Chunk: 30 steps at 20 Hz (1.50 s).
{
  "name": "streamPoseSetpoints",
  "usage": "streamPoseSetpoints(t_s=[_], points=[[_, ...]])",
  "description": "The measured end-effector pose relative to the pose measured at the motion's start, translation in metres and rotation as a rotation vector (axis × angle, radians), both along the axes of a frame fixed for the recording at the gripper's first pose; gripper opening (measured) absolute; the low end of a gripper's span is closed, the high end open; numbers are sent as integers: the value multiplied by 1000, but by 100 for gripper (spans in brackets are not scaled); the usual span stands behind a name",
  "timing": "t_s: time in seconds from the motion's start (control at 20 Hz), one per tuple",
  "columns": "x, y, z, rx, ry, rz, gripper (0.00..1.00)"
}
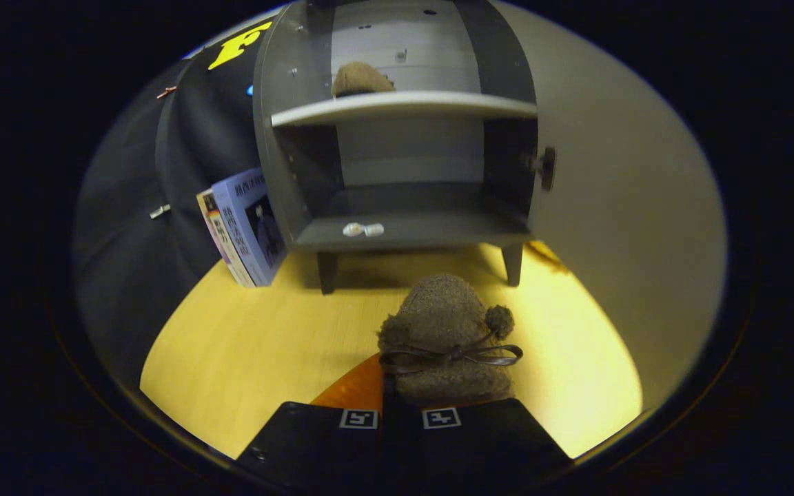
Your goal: Open the shoe cabinet door, grab the shoes and put them into the shoe cabinet, then close the shoe cabinet door.
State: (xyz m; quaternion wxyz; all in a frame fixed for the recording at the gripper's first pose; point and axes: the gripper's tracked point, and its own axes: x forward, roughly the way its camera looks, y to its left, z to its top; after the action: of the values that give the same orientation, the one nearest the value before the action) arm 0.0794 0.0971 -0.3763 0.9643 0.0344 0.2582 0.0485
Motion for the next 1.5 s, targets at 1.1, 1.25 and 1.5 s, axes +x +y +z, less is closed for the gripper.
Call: streamPoseSetpoints(t_s=[1.1, 1.25, 1.5], points=[[215, -17, 275, 44, -90, 5, 9], [262, -19, 264, 29, -69, -14, 9], [319, -20, 235, 6, -32, -43, 9]])
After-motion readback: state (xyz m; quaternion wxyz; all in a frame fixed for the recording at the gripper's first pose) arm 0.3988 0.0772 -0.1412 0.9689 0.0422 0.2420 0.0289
